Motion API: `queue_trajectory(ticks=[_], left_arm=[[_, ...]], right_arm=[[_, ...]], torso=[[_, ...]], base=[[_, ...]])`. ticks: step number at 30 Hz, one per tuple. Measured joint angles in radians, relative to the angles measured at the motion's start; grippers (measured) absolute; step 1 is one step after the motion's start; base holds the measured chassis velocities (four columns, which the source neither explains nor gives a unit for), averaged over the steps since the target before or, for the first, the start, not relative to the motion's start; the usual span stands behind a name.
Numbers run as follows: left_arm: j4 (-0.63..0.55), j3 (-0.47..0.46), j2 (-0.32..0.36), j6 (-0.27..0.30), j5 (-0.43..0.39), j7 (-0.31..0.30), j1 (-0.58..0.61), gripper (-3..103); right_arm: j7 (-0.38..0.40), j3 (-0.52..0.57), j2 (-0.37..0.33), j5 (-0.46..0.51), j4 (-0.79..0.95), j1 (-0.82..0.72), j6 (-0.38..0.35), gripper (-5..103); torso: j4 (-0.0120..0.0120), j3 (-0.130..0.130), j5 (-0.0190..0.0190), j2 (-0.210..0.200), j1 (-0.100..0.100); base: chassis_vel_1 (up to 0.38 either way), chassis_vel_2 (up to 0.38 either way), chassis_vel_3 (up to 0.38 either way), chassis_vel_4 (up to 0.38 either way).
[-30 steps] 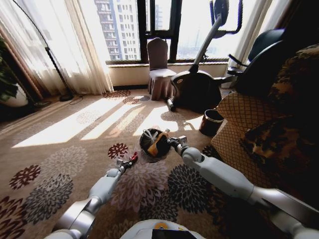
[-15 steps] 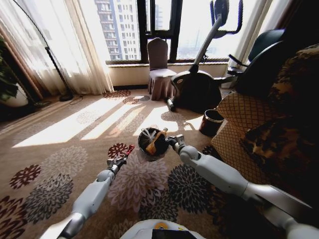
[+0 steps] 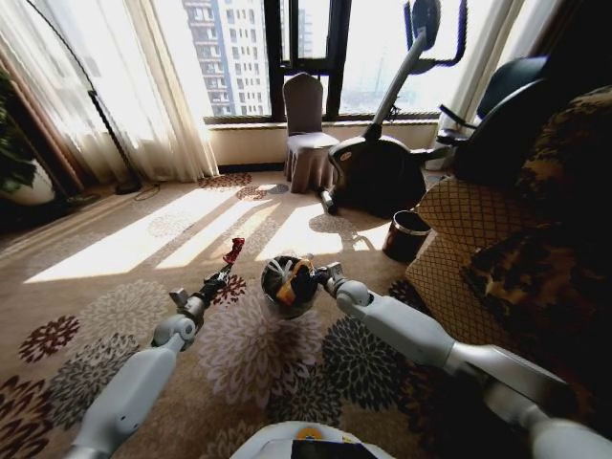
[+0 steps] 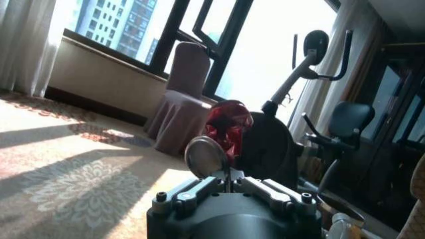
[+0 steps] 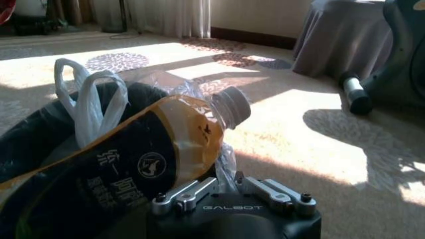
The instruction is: Pick up the trash from the ground and place it into the trash bin.
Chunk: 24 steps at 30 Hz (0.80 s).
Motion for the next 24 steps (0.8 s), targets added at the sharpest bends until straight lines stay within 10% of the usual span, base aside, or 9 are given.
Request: queue_trajectory(ticks=[14,24], left_arm=[[-0.334,0.08,0.043,0.138,-0.301,-0.12,0.083,2],[-0.389,0.183,0.032,0.165,-0.229,-0.232,0.138,2]], right_arm=[[-0.012,0.065,-0.005,-0.028,-0.04,-0.027,0.005,0],[-0.004,0.071,-0.003,-0.024,-0.026,-0.036,0.012,0]], torso=[[0.0006,0.0,-0.0003,0.0,0.0],[0.0005,0.0,-0.0003,0.0,0.0]], base=[[0.0,0.0,0.0,0.0],[0.0,0.0,0.0,0.0]])
